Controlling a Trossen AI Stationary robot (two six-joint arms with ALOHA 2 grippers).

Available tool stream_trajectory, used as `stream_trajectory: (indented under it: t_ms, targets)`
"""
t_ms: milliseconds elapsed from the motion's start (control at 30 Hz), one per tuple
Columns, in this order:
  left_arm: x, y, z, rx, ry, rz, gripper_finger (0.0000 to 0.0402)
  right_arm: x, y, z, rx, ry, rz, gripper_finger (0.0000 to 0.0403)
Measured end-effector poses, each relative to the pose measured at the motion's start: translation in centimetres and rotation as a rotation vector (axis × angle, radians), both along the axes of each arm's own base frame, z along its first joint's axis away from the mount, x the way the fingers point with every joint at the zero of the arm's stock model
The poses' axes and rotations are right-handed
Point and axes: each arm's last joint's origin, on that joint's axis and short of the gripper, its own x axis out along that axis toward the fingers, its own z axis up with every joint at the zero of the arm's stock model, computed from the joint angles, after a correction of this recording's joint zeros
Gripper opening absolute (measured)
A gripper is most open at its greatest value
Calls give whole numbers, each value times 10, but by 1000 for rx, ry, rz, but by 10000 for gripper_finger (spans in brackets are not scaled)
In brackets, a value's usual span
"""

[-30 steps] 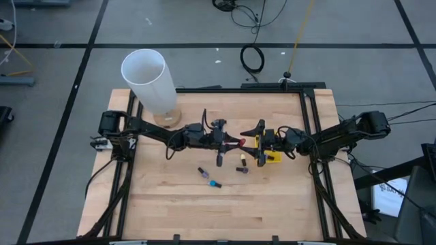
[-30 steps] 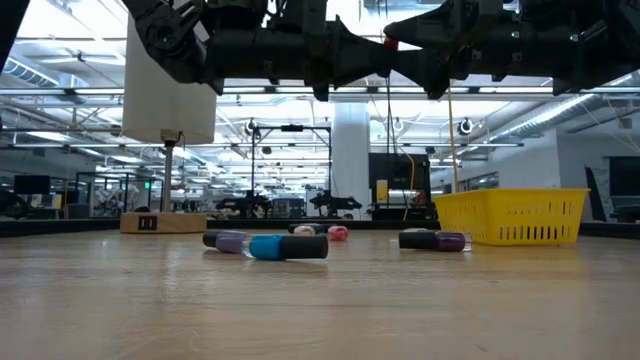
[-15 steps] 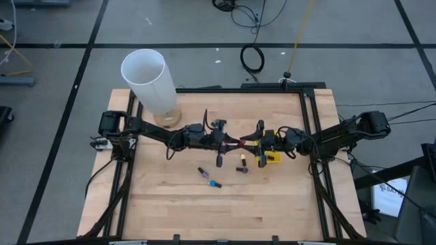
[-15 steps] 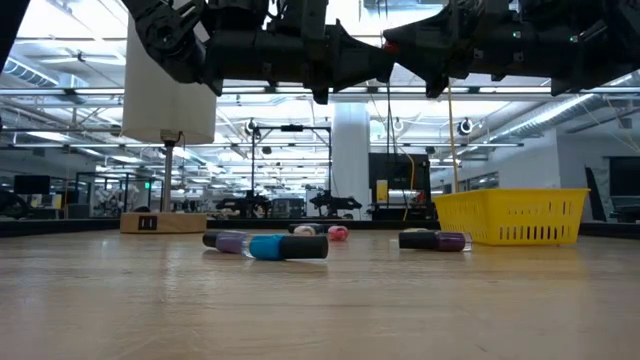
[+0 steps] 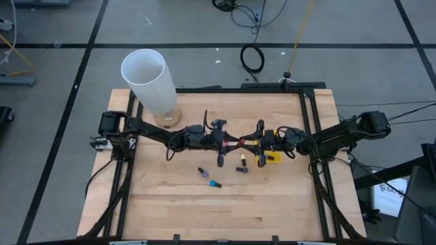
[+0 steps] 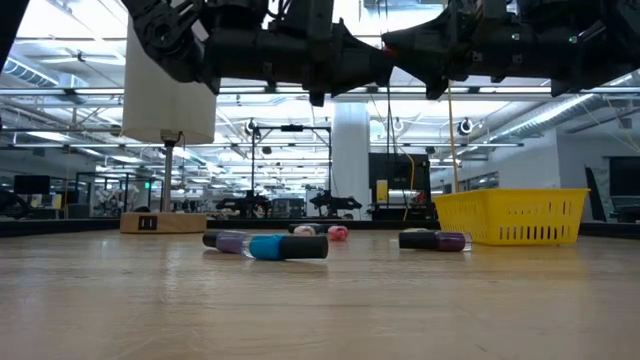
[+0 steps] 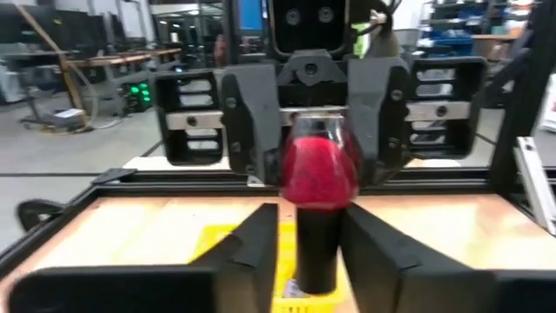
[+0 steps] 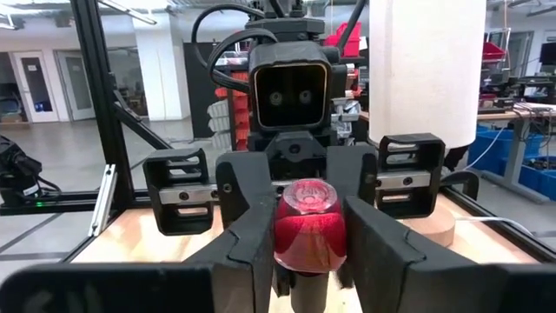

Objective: Pick & Place Nail Polish
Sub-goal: Put the red nail polish into the yellow bin

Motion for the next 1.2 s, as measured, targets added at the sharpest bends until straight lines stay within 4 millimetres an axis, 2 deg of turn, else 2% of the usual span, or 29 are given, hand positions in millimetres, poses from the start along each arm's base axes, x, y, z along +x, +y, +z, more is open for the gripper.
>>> stream_trajectory:
  t_ms: [267, 500, 767, 1067, 1200]
  targets:
    - [-1, -6, 1, 42, 14, 74, 259, -1, -2, 0, -1, 25, -2, 104]
    - [-7, -5, 5, 51, 97, 118, 323, -17, -9, 9, 44, 120, -38, 104]
    - [-10, -3, -3, 61, 210, 190, 336, -47, -11, 9, 139, 329, -94, 104]
    - [-13, 7, -13, 16, 305, 248, 316, -70, -12, -20, 277, 698, -199, 104]
    - [-13, 11, -13, -12, 309, 264, 308, -74, -13, -29, 309, 787, -258, 104]
